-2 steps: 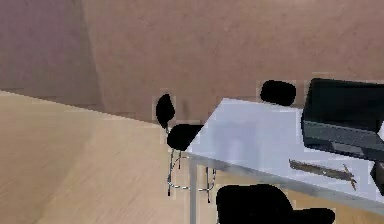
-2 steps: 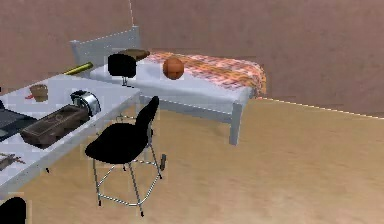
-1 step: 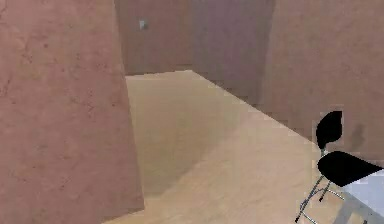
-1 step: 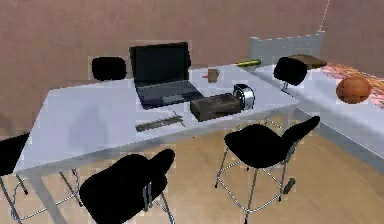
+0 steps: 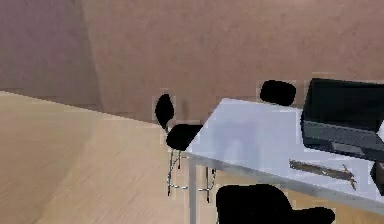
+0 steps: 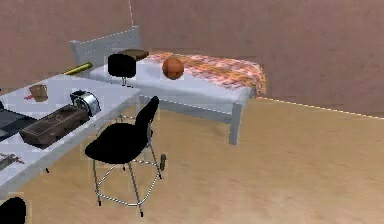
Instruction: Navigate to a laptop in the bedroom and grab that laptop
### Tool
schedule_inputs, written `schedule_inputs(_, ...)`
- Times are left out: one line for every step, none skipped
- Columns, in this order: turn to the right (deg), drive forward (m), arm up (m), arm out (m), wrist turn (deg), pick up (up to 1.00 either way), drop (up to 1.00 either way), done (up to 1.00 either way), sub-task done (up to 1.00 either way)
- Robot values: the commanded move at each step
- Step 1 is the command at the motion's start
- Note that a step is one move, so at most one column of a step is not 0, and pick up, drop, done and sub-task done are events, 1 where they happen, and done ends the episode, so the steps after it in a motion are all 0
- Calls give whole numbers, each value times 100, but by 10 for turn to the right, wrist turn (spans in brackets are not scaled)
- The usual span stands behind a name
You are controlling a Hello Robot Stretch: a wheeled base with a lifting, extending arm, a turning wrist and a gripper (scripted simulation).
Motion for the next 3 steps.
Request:
schedule_inputs(450,0,0,0,0,0,0,0,0)
schedule_inputs(450,0,0,0,0,0,0,0,0)
schedule_inputs(30,0,0,0,0,0,0,0,0)
